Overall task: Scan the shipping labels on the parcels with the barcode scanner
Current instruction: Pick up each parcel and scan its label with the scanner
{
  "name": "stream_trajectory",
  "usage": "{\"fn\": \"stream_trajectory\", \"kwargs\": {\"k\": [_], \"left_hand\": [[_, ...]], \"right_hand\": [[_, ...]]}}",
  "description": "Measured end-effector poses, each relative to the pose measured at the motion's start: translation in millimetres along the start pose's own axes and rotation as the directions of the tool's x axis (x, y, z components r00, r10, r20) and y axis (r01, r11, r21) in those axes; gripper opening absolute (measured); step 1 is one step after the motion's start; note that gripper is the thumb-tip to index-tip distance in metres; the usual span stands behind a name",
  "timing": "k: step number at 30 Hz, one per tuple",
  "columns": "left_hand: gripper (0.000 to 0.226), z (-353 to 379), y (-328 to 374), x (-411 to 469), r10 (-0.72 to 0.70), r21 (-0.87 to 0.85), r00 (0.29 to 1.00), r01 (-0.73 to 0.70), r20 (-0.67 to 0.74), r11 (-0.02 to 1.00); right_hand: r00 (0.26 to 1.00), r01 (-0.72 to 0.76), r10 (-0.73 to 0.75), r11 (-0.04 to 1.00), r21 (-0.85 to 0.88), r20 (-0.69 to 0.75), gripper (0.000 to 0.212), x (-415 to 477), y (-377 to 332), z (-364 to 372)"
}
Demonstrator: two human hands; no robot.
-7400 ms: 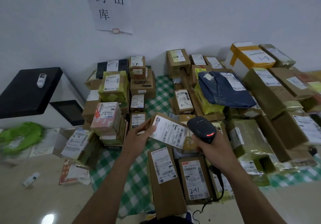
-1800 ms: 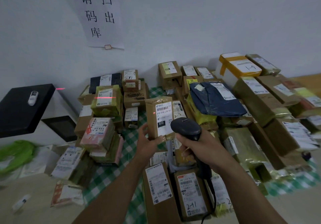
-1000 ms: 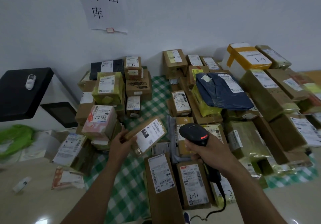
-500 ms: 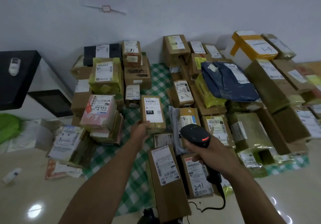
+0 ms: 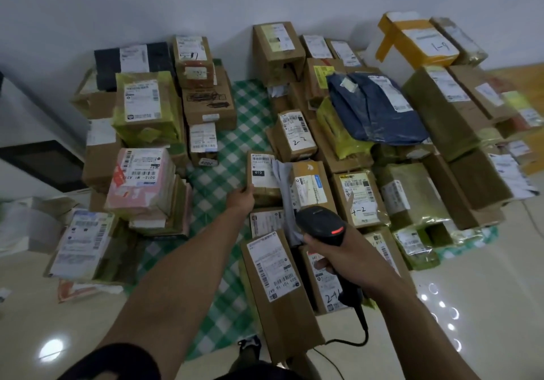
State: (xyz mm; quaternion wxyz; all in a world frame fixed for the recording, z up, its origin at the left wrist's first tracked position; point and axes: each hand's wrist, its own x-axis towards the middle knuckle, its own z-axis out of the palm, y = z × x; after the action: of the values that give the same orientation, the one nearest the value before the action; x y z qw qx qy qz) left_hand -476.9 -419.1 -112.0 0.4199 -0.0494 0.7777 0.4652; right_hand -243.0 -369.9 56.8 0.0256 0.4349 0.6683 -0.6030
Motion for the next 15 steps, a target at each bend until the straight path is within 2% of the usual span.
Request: {"fn": "stream_trajectory", "kwargs": {"k": [4,6,10,12,15], "left_hand": [[0.035,-6.5,-5.6,-12.9,0.048,0.102,0.997,-0.053,0.056,0.993],[0.033,-11.9,-7.2,-28.9,0.077,0.1,0.996,-0.082,0.054,0.992],[0.028,-28.2,-18.5,-76.1,0.183,0.056,0.983,-0.182,-0.005,0.982],[0.032,-38.9,-33.4,-103.8,0.248,0.032,0.967,-0.246,-0.057,0.969],[0.026,-58.0,-60.8,-146.9,0.286,-0.012,0.944,-0.291,-0.164,0.956]], "right_hand": [[1.0,0.012,-0.011,1.0,-0.014,0.02,0.015,-7.9,5.4,4.0],[0.999,0.03,-0.03,1.0,-0.008,0.026,0.013,-12.9,7.4,6.2],[0.997,0.069,-0.071,0.995,0.066,0.04,0.021,-23.2,10.3,15.1],[0.992,0.087,-0.097,0.988,0.128,0.076,0.023,-29.1,12.1,22.1],[0.984,0.084,-0.114,0.975,0.208,0.139,0.021,-41.4,13.1,34.1]]}}
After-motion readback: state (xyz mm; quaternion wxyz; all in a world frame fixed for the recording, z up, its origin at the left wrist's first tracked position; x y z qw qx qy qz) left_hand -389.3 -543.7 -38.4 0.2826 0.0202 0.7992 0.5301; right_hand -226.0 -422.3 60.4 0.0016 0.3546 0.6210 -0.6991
